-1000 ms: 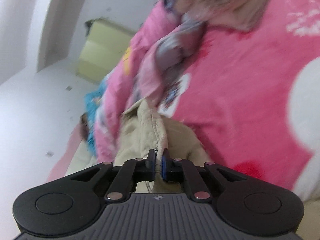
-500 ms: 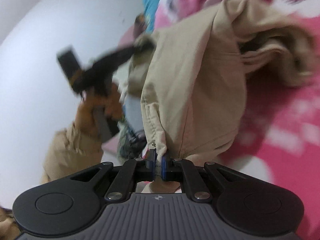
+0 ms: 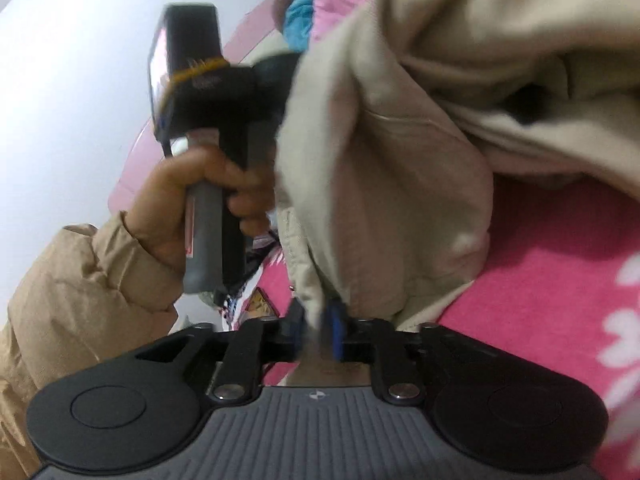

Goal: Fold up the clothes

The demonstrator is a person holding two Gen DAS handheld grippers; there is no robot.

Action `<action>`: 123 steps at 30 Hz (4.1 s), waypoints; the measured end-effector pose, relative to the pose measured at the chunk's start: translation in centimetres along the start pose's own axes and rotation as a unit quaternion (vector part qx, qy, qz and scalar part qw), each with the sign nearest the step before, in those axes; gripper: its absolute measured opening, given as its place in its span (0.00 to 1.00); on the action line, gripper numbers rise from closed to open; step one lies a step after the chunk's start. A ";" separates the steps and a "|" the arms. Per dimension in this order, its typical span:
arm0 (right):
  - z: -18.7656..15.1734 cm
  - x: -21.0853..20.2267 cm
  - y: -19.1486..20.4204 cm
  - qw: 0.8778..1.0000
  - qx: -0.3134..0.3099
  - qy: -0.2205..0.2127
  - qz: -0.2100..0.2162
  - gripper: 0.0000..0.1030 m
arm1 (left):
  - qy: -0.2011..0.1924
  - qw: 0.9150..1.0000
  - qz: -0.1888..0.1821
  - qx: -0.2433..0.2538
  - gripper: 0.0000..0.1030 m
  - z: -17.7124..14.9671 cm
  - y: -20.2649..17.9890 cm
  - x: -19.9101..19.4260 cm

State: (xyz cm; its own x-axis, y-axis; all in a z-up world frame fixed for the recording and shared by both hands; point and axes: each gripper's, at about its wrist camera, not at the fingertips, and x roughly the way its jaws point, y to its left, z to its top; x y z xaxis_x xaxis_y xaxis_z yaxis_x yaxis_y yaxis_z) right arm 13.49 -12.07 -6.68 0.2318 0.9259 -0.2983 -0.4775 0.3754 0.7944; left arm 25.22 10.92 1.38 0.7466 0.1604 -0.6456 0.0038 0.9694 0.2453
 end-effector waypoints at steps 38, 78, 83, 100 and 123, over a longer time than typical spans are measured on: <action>22.0 -7.5 -9.1 0.954 0.120 -0.079 -0.264 0.72 | -0.188 0.972 -0.118 -0.083 0.84 -10.9 -5.0 -9.9; -10.4 -18.5 6.2 0.950 -0.086 -0.074 -0.292 0.07 | -0.143 0.970 -0.195 -0.020 0.23 -21.8 -0.7 -18.9; -12.5 -16.7 6.5 0.947 -0.117 -0.058 -0.295 0.08 | -0.163 0.959 -0.226 -0.053 0.24 -20.6 -0.7 -20.4; -8.3 -26.6 6.9 0.952 -0.052 -0.143 -0.264 0.39 | -0.139 0.955 -0.260 0.020 0.34 -21.9 -5.7 -19.7; 10.5 -11.5 4.5 0.975 -0.060 -0.064 -0.205 0.61 | -0.057 0.792 -0.451 -0.407 0.67 -29.2 6.2 -15.5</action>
State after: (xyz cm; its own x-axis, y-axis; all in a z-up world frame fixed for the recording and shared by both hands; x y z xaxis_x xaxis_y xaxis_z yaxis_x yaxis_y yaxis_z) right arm 17.55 -21.46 5.89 0.5245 0.6865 -0.5036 -0.4161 0.7228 0.5518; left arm -5.74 19.85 -8.25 0.7399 -0.6384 -0.2122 0.1744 0.4866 -0.8560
